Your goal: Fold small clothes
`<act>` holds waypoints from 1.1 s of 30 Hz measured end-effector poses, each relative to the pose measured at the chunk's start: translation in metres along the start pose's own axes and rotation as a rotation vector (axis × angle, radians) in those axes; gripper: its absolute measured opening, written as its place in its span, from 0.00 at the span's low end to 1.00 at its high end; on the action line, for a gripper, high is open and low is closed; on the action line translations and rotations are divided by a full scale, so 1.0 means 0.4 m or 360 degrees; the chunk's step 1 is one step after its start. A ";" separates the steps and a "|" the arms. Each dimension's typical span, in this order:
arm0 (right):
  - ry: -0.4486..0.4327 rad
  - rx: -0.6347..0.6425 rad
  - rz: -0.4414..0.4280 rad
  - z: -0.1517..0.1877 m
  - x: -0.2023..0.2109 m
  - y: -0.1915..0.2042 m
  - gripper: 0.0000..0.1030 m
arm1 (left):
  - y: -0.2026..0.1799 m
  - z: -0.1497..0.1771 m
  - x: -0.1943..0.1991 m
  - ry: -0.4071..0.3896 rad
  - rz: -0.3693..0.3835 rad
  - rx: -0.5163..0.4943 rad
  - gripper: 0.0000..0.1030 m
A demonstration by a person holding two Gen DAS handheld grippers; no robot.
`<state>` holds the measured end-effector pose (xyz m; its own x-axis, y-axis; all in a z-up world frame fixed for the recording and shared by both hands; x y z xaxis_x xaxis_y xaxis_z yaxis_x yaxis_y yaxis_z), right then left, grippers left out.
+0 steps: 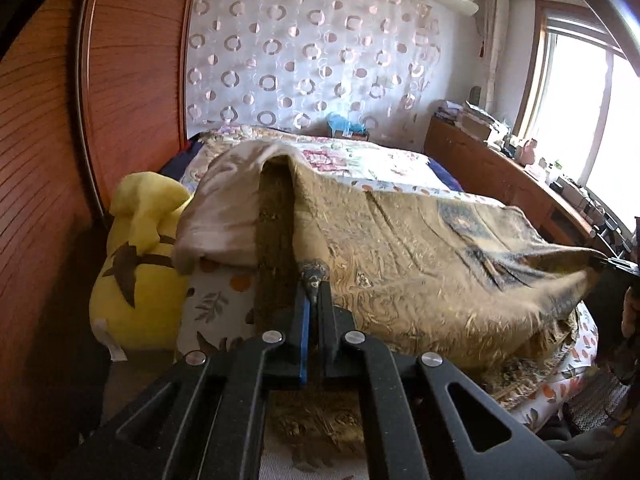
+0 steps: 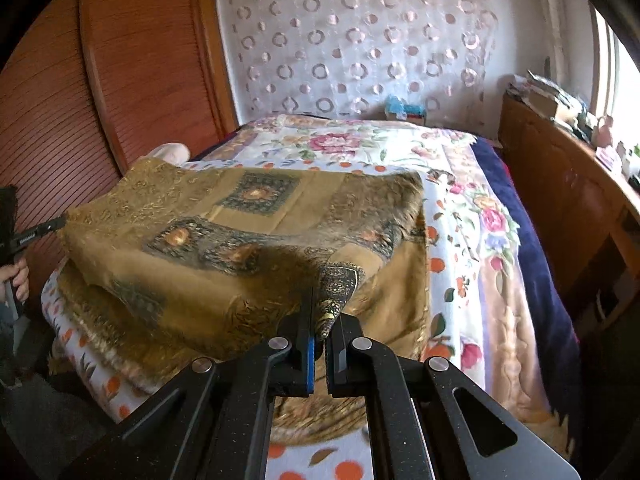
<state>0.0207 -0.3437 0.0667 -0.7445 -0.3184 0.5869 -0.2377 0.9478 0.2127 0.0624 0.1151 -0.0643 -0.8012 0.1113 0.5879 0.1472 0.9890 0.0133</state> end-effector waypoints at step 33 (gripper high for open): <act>-0.0009 0.0139 0.0098 0.027 -0.143 0.078 0.60 | -0.031 0.066 -0.024 0.0131 -0.0097 -0.0117 0.70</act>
<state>0.0491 -0.2956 0.0315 -0.7629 -0.2595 0.5921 -0.2448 0.9637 0.1070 0.0528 0.1043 -0.0914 -0.7600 0.0400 0.6487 0.1444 0.9836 0.1084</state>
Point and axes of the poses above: each gripper's, at about its wrist camera, not at the fingertips, and x roughly against the way its jaws point, y to its left, z to its underside, the point moved 4 cm from there along -x, roughly the way its jaws point, and after that the axes turned 12 degrees about -x, right-handed, at the moved point
